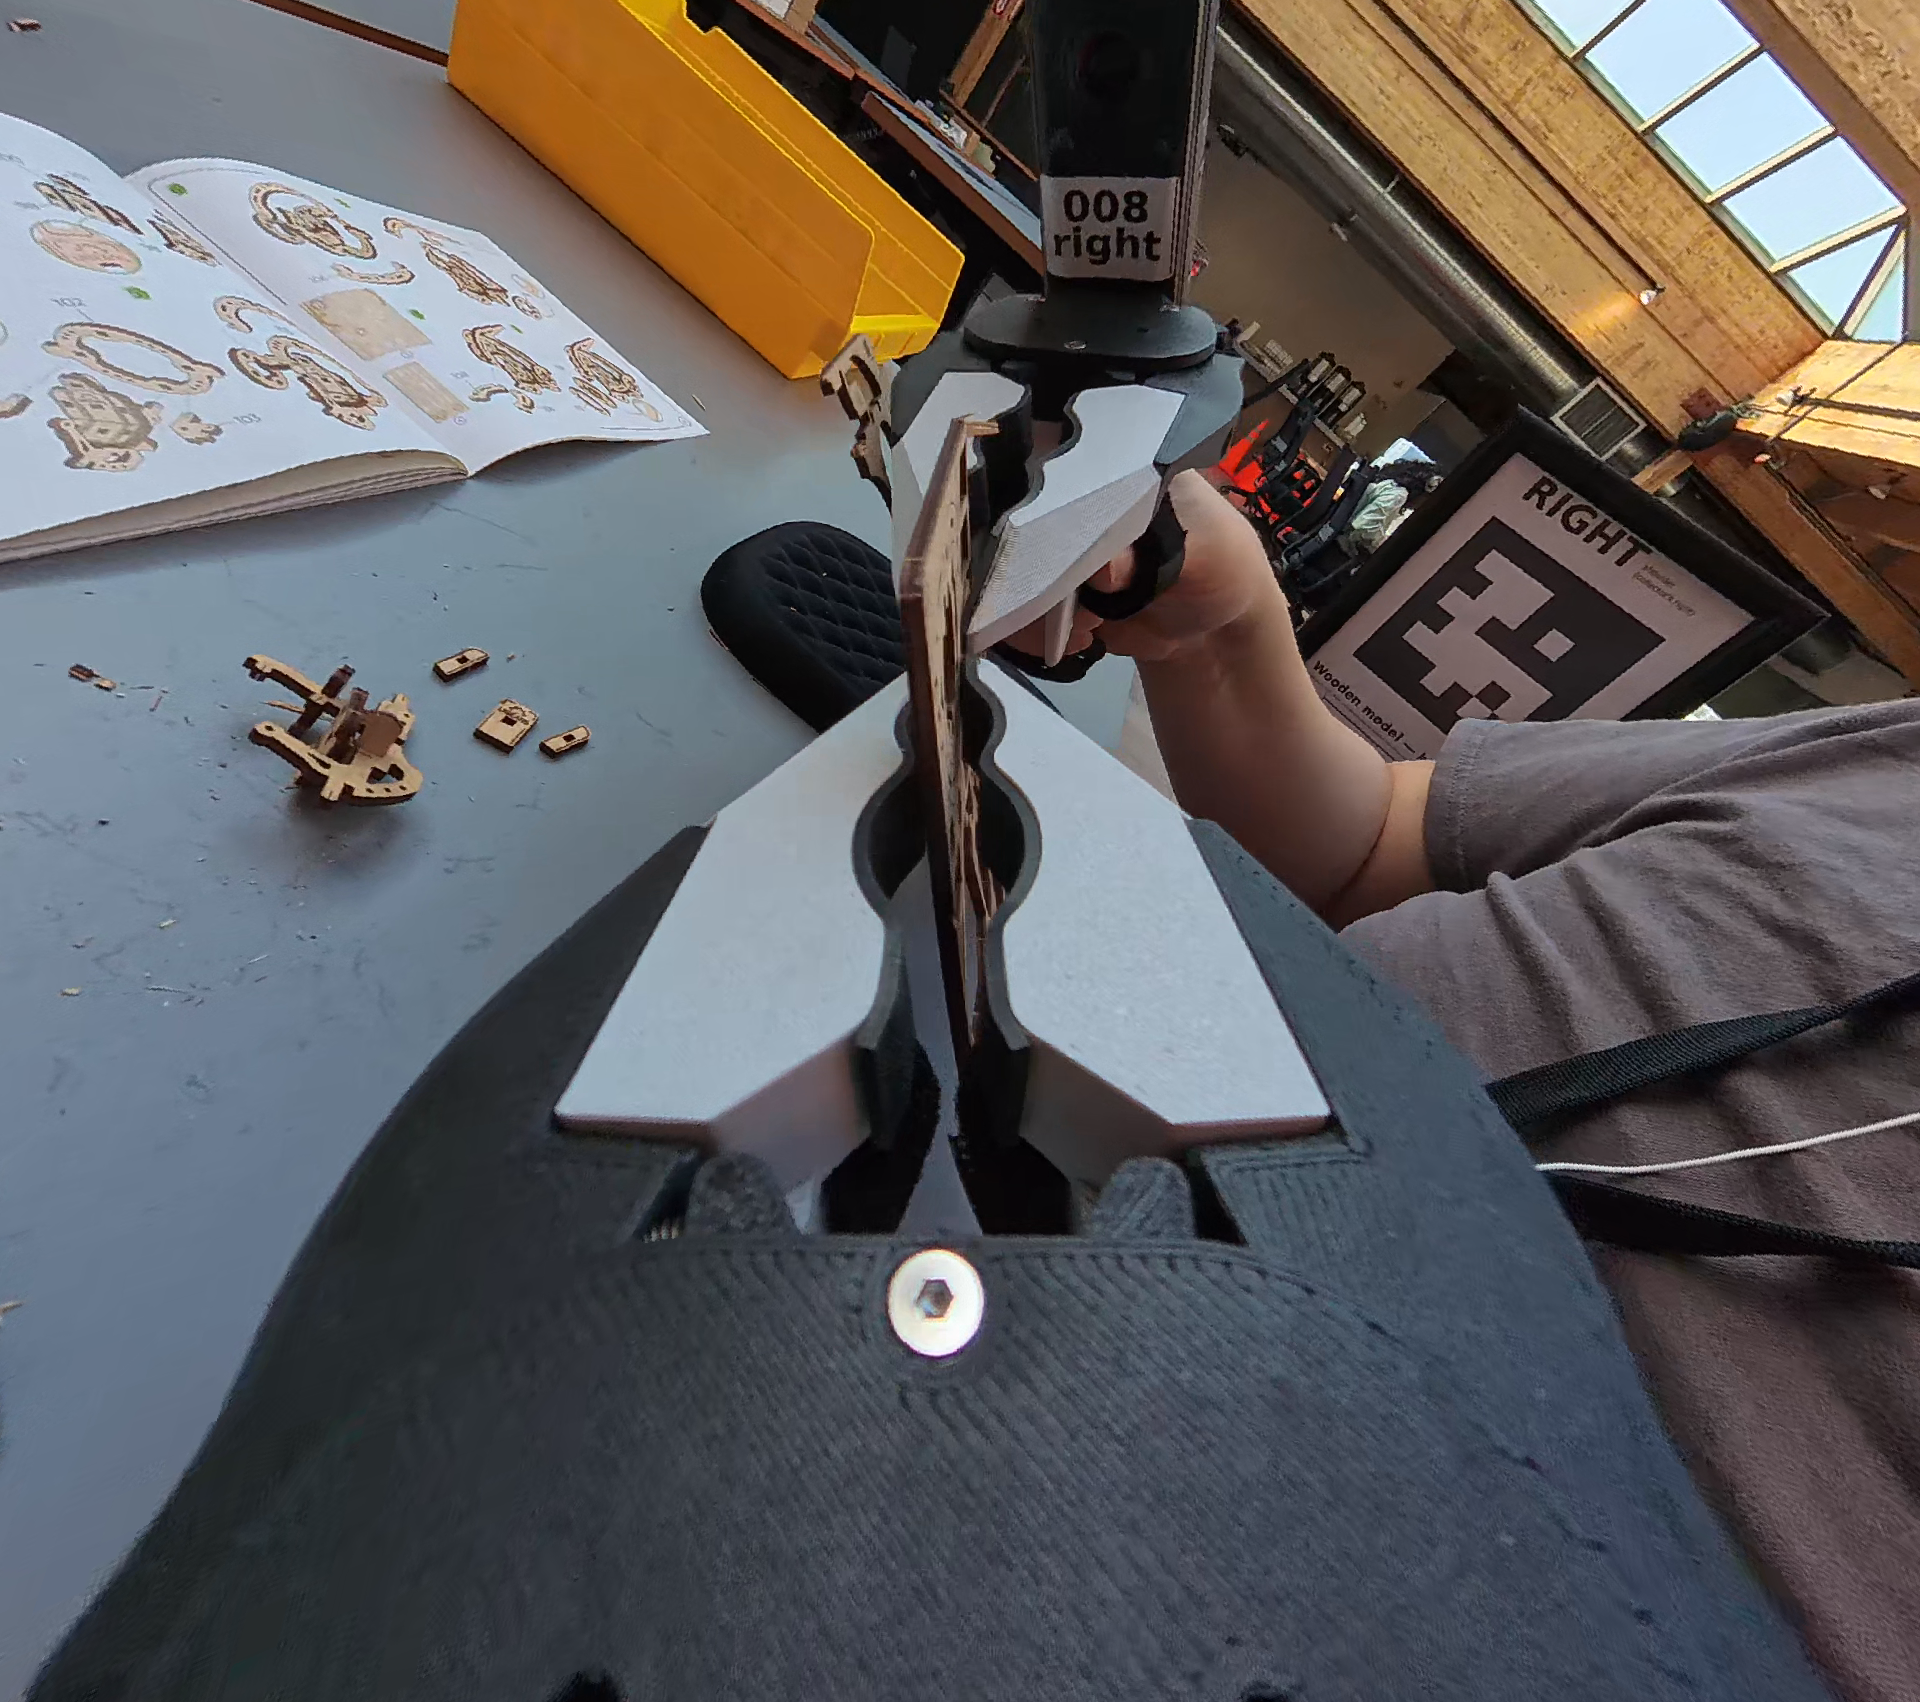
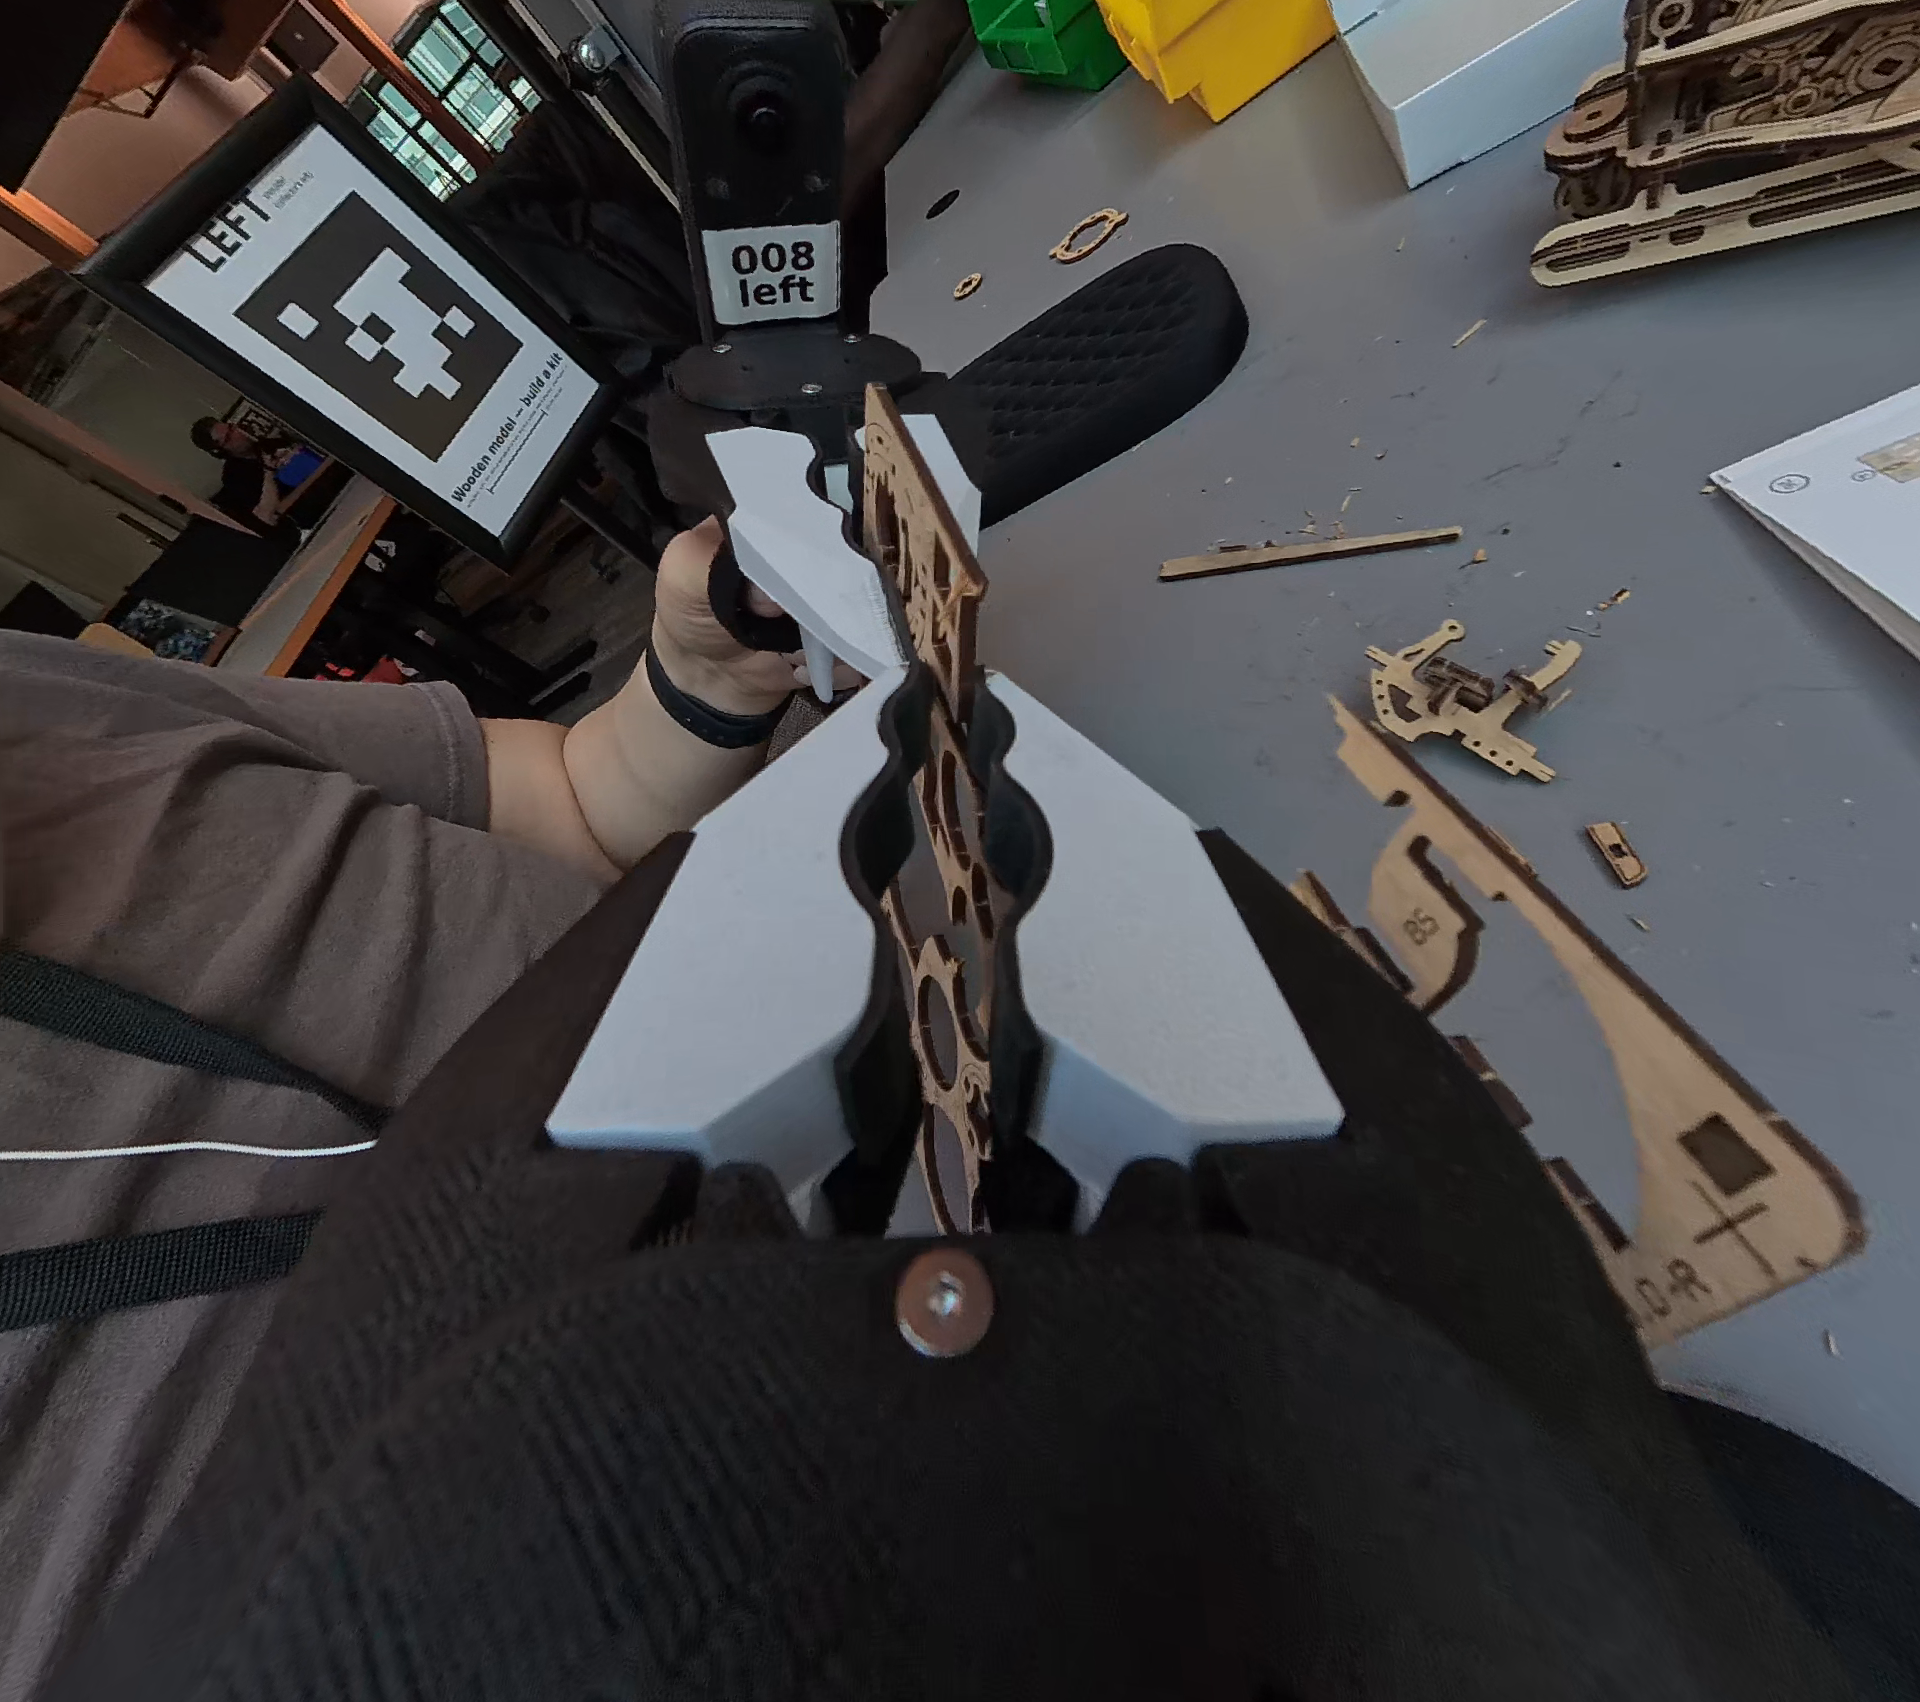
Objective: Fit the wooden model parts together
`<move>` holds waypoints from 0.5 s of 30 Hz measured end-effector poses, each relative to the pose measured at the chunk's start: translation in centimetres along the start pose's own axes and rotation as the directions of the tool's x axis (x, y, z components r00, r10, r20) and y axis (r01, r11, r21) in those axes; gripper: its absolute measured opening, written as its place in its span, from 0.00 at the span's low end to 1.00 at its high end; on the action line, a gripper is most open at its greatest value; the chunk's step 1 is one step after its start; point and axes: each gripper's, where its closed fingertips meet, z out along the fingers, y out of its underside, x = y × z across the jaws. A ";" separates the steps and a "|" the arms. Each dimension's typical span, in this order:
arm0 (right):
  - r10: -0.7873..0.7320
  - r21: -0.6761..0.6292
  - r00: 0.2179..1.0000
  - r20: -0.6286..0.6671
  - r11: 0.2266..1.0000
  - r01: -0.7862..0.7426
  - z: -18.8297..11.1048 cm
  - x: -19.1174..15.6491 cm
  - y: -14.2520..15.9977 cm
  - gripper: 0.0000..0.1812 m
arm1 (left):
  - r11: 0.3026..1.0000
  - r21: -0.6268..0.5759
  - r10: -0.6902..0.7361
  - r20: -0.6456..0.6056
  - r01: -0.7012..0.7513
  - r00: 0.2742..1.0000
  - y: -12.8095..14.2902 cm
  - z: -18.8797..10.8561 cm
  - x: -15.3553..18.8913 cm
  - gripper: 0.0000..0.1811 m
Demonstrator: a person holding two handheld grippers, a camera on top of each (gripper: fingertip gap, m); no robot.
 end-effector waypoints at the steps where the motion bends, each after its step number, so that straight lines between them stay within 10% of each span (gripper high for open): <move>1: 0.007 0.001 1.000 0.002 1.000 -0.007 0.0 0.0 0.0 0.02 | 1.000 0.006 -0.002 0.006 0.002 1.000 0.0 0.0 0.0 0.00; 15: -0.096 -0.086 0.988 -0.123 0.993 0.086 1.1 1.8 1.1 0.05 | 0.997 0.029 -0.075 0.006 0.074 0.997 1.3 -0.3 -1.7 0.00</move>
